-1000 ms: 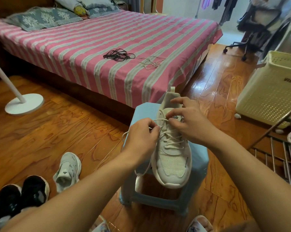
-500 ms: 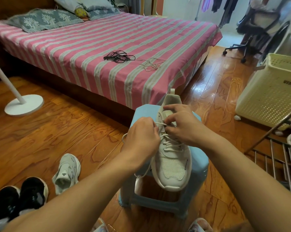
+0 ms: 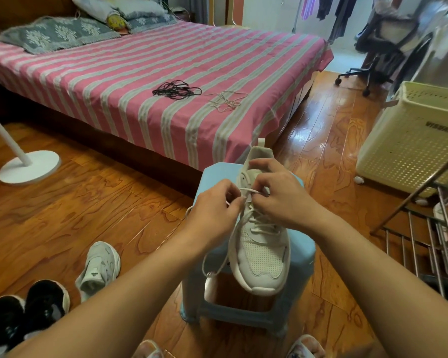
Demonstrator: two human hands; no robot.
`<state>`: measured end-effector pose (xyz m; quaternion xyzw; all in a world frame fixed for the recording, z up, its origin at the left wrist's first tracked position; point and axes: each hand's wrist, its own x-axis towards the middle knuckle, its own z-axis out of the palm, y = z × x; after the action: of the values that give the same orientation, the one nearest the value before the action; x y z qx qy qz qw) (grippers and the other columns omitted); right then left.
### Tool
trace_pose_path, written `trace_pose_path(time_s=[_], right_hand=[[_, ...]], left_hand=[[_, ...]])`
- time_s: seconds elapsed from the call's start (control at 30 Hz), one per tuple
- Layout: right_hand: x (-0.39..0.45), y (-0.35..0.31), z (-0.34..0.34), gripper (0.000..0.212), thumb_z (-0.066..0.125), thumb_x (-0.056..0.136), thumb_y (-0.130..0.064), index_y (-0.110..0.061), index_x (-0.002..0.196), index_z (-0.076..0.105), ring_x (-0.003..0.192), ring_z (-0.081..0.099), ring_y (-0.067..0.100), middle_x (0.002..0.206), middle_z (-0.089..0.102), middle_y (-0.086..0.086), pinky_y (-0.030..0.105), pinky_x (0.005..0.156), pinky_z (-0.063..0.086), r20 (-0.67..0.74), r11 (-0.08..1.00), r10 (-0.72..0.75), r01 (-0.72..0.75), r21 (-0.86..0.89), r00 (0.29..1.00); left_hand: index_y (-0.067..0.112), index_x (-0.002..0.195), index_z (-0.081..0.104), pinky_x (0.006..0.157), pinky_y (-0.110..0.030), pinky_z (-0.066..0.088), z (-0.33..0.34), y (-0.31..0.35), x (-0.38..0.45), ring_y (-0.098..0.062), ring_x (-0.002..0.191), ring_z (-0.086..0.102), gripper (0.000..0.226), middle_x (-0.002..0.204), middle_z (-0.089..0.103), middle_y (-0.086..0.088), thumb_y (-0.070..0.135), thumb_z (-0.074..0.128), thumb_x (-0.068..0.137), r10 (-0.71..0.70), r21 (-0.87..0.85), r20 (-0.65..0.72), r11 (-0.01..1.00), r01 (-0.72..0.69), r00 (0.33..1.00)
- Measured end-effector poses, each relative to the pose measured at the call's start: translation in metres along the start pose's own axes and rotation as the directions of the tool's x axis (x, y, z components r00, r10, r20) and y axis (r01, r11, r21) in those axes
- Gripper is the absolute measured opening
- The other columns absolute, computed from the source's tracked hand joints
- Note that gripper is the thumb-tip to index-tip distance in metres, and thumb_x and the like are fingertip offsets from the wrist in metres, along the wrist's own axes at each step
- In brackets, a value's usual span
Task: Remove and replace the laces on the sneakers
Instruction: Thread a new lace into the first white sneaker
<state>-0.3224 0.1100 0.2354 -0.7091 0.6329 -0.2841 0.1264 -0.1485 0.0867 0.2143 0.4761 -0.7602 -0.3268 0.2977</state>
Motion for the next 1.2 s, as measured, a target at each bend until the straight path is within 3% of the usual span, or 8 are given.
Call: trace_pose_path(time_s=[0.17, 0.27, 0.33, 0.43, 0.67, 0.9, 1.0, 1.2], right_hand=[[-0.001, 0.0, -0.004, 0.012, 0.071, 0.075, -0.008, -0.011, 0.066, 0.063, 0.123, 0.048, 0.005, 0.144, 0.05, -0.003, 0.002, 0.087, 0.032, 0.032, 1.0, -0.003, 0.002, 0.028, 0.999], [-0.002, -0.001, -0.001, 0.024, 0.069, 0.077, -0.006, -0.025, 0.067, 0.058, 0.137, 0.042, 0.014, 0.151, 0.044, 0.001, 0.017, 0.105, 0.035, 0.073, 0.998, -0.058, 0.056, 0.026, 0.996], [-0.004, 0.001, -0.002, 0.027, 0.071, 0.079, -0.005, -0.027, 0.068, 0.06, 0.146, 0.028, 0.017, 0.153, 0.041, 0.006, 0.025, 0.118, 0.023, 0.037, 0.997, -0.078, 0.078, 0.015, 0.996], [-0.009, 0.005, 0.001, 0.015, 0.074, 0.078, -0.005, -0.017, 0.07, 0.073, 0.142, 0.022, 0.016, 0.15, 0.044, 0.007, 0.004, 0.108, 0.002, -0.089, 0.995, -0.079, 0.074, -0.06, 0.993], [-0.014, 0.006, -0.019, 0.008, 0.073, 0.082, -0.009, -0.015, 0.077, 0.07, 0.129, 0.046, 0.005, 0.139, 0.051, -0.006, 0.028, 0.11, 0.04, -0.076, 0.995, 0.041, -0.033, 0.096, 0.996], [-0.015, 0.003, -0.018, 0.013, 0.073, 0.089, -0.02, -0.019, 0.102, 0.076, 0.119, 0.051, 0.003, 0.129, 0.059, -0.008, 0.028, 0.107, 0.038, -0.073, 0.992, 0.084, -0.077, 0.1, 0.994], [-0.019, 0.01, -0.024, 0.028, 0.079, 0.084, -0.017, -0.023, 0.111, 0.071, 0.119, 0.051, 0.004, 0.13, 0.058, -0.008, 0.029, 0.109, 0.041, -0.03, 0.991, 0.102, -0.099, 0.089, 0.994], [-0.028, 0.011, -0.024, 0.022, 0.08, 0.082, -0.015, -0.023, 0.1, 0.07, 0.109, 0.052, 0.006, 0.118, 0.055, -0.006, 0.034, 0.1, 0.05, -0.105, 0.986, 0.154, -0.146, 0.083, 0.982]], left_hand=[[0.027, 0.108, 0.059, 0.08, -0.038, 0.056, 0.003, 0.009, -0.005, -0.005, 0.091, 0.058, 0.018, 0.103, 0.056, 0.009, 0.02, 0.065, 0.094, 0.224, -0.015, 0.016, 0.975, -0.223, 0.975], [0.036, 0.107, 0.057, 0.083, -0.038, 0.055, 0.004, 0.01, -0.006, -0.003, 0.096, 0.055, 0.022, 0.107, 0.048, 0.011, 0.022, 0.064, 0.092, 0.211, 0.011, 0.029, 0.977, -0.211, 0.977], [0.038, 0.104, 0.057, 0.088, -0.039, 0.054, 0.004, 0.009, -0.005, -0.006, 0.103, 0.053, 0.018, 0.111, 0.045, 0.012, 0.029, 0.064, 0.09, 0.205, -0.013, 0.016, 0.979, -0.204, 0.979], [0.037, 0.106, 0.055, 0.092, -0.04, 0.052, 0.005, 0.008, -0.001, -0.011, 0.115, 0.042, 0.022, 0.122, 0.038, 0.013, 0.036, 0.065, 0.086, 0.208, 0.078, 0.029, 0.975, -0.21, 0.978], [0.03, 0.106, 0.06, 0.096, -0.046, 0.046, 0.007, 0.007, 0.008, -0.025, 0.128, 0.033, 0.026, 0.142, 0.033, 0.0, 0.04, 0.065, 0.083, 0.188, 0.356, 0.05, 0.914, -0.193, 0.981], [0.029, 0.1, 0.071, 0.108, -0.043, 0.035, 0.006, 0.003, 0.02, -0.022, 0.131, 0.036, 0.007, 0.141, 0.042, 0.003, 0.033, 0.068, 0.096, 0.238, 0.104, 0.004, 0.966, -0.237, 0.971], [0.024, 0.105, 0.074, 0.105, -0.044, 0.035, 0.002, 0.003, 0.024, -0.018, 0.124, 0.04, 0.016, 0.133, 0.052, 0.005, 0.034, 0.062, 0.1, 0.272, 0.239, 0.021, 0.933, -0.269, 0.962], [0.039, 0.105, 0.072, 0.115, -0.047, 0.023, -0.006, 0.012, 0.022, -0.023, 0.135, 0.026, 0.022, 0.141, 0.038, 0.006, 0.049, 0.054, 0.099, 0.2, 0.449, 0.172, 0.856, -0.257, 0.965]])
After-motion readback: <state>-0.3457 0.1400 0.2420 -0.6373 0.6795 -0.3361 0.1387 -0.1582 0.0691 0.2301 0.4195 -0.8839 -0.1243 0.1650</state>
